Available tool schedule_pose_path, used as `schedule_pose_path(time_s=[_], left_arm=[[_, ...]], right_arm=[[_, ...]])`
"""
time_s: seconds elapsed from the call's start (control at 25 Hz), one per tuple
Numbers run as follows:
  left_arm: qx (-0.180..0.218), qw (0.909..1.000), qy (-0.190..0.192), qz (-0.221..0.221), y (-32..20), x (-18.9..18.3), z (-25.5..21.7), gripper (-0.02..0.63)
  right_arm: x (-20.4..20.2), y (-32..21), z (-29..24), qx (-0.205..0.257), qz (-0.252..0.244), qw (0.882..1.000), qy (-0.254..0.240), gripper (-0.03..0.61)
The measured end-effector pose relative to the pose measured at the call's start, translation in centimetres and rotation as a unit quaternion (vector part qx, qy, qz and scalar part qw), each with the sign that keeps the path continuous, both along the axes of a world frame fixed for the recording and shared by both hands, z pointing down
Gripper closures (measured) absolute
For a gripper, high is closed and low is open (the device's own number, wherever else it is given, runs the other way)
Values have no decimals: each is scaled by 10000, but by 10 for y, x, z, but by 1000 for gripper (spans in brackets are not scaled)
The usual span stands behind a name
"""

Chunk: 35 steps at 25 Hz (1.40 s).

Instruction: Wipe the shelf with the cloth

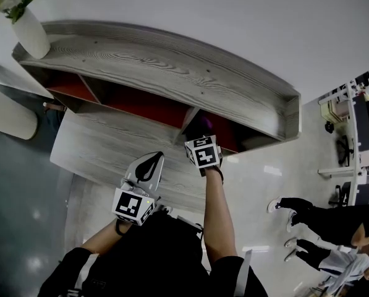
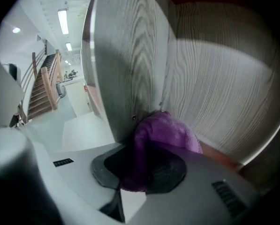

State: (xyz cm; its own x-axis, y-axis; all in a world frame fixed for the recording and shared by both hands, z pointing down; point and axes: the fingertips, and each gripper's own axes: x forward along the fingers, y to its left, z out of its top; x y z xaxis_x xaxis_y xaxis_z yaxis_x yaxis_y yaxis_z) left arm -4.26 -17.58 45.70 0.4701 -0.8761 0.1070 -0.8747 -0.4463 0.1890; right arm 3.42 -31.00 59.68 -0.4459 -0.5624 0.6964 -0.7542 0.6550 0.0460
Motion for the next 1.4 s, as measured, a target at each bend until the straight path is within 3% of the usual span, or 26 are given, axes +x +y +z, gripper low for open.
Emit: schedule_pose_path(time_s=[0.24,0.36,0.52,0.64,0.72,0.88,1.04,1.4], left_arm=[[77,10000,4,20,9,5,-4,611],[113,9999,-28,68,11,9,-7,611],[104,9998,-22,160,12,17,-8,611],[116,9996,-38,253,12,23,-8,611],[110,9995,-21,287,12,25,-8,611],[102,9995,-16,302,10,25,-8,611],[94,9996,-50,275,6,19,-8,611],[-8,9997,-9,235,-3,11,0,611]], right_arm=[[-3,49,3,-368,-469,9982,47,511],[2,84,-5,-390,-470,9977,-300,511],[40,102,-42,461,421,9941,-882,511],[96,92,-60,1290,1514,9791,-435,510],[130,81,-59,1495,2078,9667,-63,511],[172,62,-36,1385,2568,9555,439,511],[190,52,-18,1244,2791,9499,665,511],[178,37,-4,996,2785,9546,357,511]])
